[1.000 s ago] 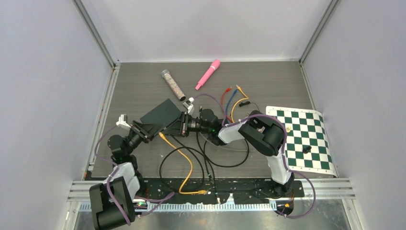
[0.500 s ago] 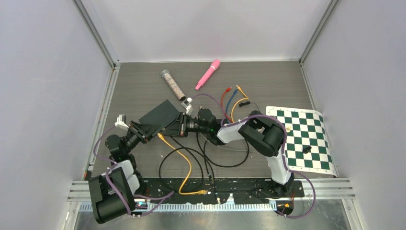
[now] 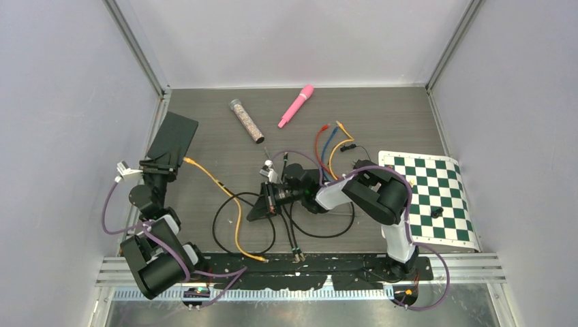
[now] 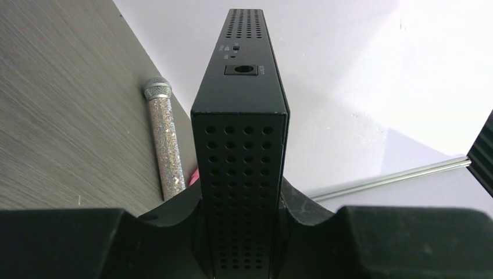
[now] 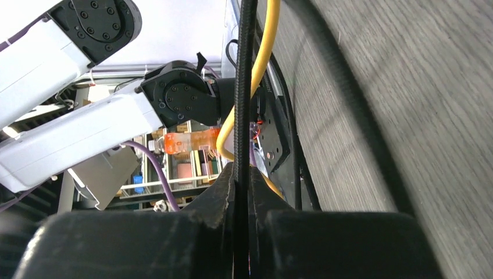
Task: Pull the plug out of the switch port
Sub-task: Pull the connector from the switch port, then place the connector at the center of the board.
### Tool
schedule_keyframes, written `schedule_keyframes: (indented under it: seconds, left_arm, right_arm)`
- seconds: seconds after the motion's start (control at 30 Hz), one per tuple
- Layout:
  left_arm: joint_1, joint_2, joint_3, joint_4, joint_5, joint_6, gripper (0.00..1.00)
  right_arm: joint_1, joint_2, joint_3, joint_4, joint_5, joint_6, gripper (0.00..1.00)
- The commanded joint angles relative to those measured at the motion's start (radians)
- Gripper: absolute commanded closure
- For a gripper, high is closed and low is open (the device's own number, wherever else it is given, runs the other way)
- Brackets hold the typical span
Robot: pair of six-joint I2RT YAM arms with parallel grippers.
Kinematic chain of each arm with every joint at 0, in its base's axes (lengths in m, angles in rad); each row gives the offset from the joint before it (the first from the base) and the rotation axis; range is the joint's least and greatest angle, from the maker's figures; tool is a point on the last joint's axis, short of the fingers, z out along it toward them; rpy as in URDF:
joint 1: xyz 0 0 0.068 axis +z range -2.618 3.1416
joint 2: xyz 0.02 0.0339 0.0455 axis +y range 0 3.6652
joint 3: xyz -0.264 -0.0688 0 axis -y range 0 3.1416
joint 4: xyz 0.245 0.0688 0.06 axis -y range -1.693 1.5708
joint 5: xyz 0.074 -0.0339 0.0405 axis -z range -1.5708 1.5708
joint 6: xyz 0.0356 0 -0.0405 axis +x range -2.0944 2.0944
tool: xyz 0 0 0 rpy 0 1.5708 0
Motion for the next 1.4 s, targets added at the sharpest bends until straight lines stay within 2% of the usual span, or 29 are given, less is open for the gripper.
schedule_keyframes:
  seconds: [0.0, 0.17, 0.3, 0.5, 0.53, 0.57, 0.6, 0.77, 0.87, 1.13, 1.27, 1.37]
  left_arm:
    - [-0.002, -0.037, -0.001, 0.181, -0.038, -0.018, 1.0]
    - [-0.004, -0.096, -0.02, 0.093, 0.064, -0.001, 1.0]
    - [-0.007, -0.166, -0.038, -0.086, 0.134, 0.042, 1.0]
    - [-0.012, -0.349, -0.073, -0.391, 0.167, 0.183, 1.0]
    - [-0.012, -0.379, -0.073, -0.435, 0.167, 0.199, 1.0]
    - [-0.011, -0.408, -0.074, -0.471, 0.167, 0.209, 1.0]
    - [-0.013, -0.431, -0.074, -0.503, 0.166, 0.216, 1.0]
    - [-0.013, -0.493, -0.09, -0.583, 0.186, 0.228, 1.0]
    - [-0.012, -0.497, -0.103, -0.608, 0.204, 0.234, 1.0]
    - [-0.033, -0.49, -0.102, -0.605, 0.275, 0.237, 1.0]
    - [-0.073, -0.489, -0.099, -0.602, 0.281, 0.241, 1.0]
    - [-0.113, -0.489, -0.103, -0.593, 0.268, 0.238, 1.0]
  right_arm:
    - [-0.008, -0.033, 0.025, -0.005, -0.066, -0.032, 0.95]
    - [-0.017, -0.081, 0.051, -0.067, -0.028, -0.113, 0.95]
    - [-0.061, -0.149, 0.101, -0.17, 0.013, -0.193, 0.95]
    - [-0.153, -0.207, 0.261, -0.631, 0.234, -0.448, 0.94]
    - [-0.175, -0.199, 0.276, -0.691, 0.249, -0.47, 0.92]
    - [-0.184, -0.18, 0.294, -0.71, 0.251, -0.473, 0.84]
    - [-0.2, -0.172, 0.297, -0.738, 0.255, -0.472, 0.8]
    - [-0.212, -0.19, 0.251, -0.761, 0.261, -0.491, 0.56]
    - [-0.213, -0.226, 0.245, -0.835, 0.311, -0.539, 0.52]
    - [-0.188, -0.326, 0.216, -0.696, 0.187, -0.533, 0.5]
    - [-0.151, -0.281, 0.244, -0.58, 0.103, -0.461, 0.47]
    - [-0.123, -0.226, 0.247, -0.403, 0.037, -0.313, 0.42]
